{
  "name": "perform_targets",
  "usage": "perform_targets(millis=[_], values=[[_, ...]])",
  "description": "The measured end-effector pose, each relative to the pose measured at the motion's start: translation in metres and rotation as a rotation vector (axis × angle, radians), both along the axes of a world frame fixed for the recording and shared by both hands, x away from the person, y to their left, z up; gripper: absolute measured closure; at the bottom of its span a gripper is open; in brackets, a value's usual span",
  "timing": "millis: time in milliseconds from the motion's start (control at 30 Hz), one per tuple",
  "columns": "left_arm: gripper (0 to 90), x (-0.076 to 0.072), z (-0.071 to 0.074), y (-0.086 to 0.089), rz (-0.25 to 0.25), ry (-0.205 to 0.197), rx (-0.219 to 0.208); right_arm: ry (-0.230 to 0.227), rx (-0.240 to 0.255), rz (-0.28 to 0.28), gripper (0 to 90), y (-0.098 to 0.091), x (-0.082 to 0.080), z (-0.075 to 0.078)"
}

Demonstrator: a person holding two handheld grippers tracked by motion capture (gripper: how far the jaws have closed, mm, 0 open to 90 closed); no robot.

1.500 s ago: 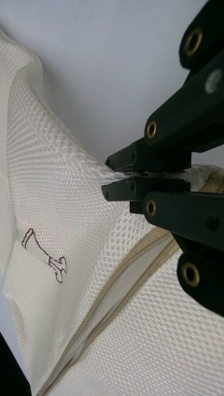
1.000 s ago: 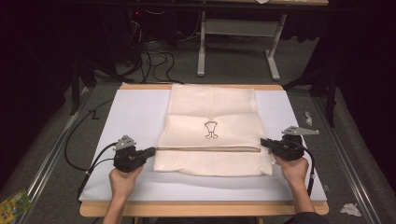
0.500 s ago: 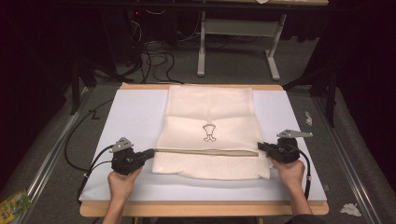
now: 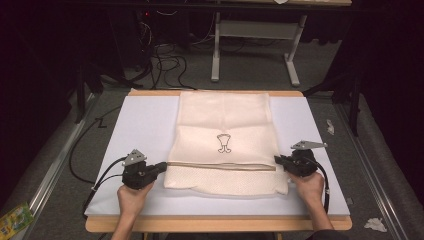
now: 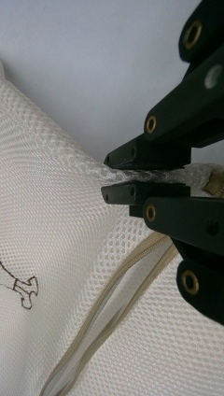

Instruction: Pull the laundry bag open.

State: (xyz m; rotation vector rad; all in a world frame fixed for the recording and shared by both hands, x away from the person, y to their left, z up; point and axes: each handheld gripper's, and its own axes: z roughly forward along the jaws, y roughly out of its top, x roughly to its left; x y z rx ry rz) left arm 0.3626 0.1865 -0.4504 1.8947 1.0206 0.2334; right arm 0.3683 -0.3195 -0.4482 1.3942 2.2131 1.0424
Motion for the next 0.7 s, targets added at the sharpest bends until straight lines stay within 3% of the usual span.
perform_targets(millis=[433,700], values=[[85.5,0.0000,-0.0010,-0.0008,0.001,-0.005,0.005,-0.001,-0.018,-0.007,79.9,0.0009,-0.0009,-0.0034],[81.7,0.0007,-0.0017,-0.0027,0.000,-0.007,-0.004,0.030,0.001,-0.025,63.1,-0.0008,-0.0001,-0.0048]])
